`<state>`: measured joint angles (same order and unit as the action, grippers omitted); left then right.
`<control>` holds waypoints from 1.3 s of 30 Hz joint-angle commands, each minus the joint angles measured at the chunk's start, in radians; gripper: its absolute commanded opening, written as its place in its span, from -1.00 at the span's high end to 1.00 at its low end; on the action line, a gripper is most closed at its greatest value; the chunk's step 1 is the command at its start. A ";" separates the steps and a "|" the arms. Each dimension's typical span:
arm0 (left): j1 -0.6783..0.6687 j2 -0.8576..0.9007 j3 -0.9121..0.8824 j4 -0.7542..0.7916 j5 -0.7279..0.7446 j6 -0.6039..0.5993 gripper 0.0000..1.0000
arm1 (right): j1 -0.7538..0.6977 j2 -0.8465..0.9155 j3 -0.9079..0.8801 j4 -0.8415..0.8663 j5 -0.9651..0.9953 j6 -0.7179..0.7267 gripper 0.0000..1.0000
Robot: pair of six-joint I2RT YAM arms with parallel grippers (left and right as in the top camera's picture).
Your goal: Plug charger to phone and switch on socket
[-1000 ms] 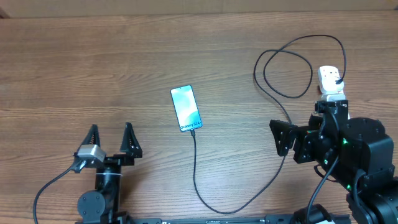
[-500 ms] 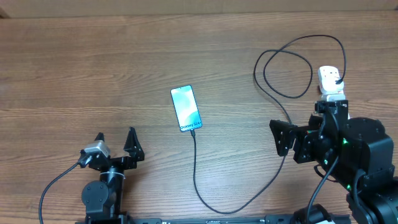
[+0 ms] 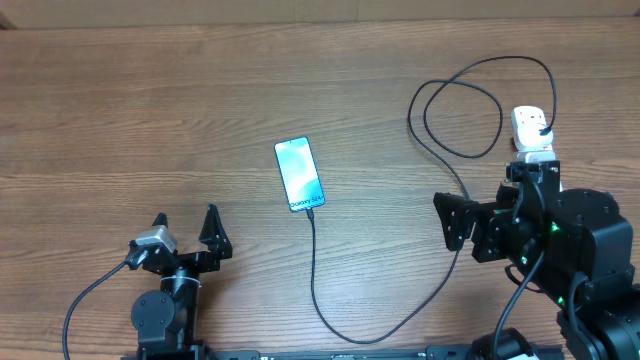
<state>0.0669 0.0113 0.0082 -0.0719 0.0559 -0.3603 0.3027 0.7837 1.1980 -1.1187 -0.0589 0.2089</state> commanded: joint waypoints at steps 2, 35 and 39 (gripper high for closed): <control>-0.004 -0.008 -0.003 -0.003 -0.011 -0.003 -0.99 | -0.005 -0.018 -0.029 0.046 0.071 -0.006 -1.00; -0.005 -0.008 -0.003 -0.003 -0.011 -0.003 -0.99 | -0.130 -0.781 -1.173 1.082 0.010 0.038 -1.00; -0.004 -0.008 -0.003 -0.003 -0.011 -0.003 -0.99 | -0.131 -0.781 -1.190 1.038 0.005 0.075 -1.00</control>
<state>0.0669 0.0113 0.0082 -0.0723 0.0517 -0.3607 0.1772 0.0120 0.0193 -0.0784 -0.0463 0.2516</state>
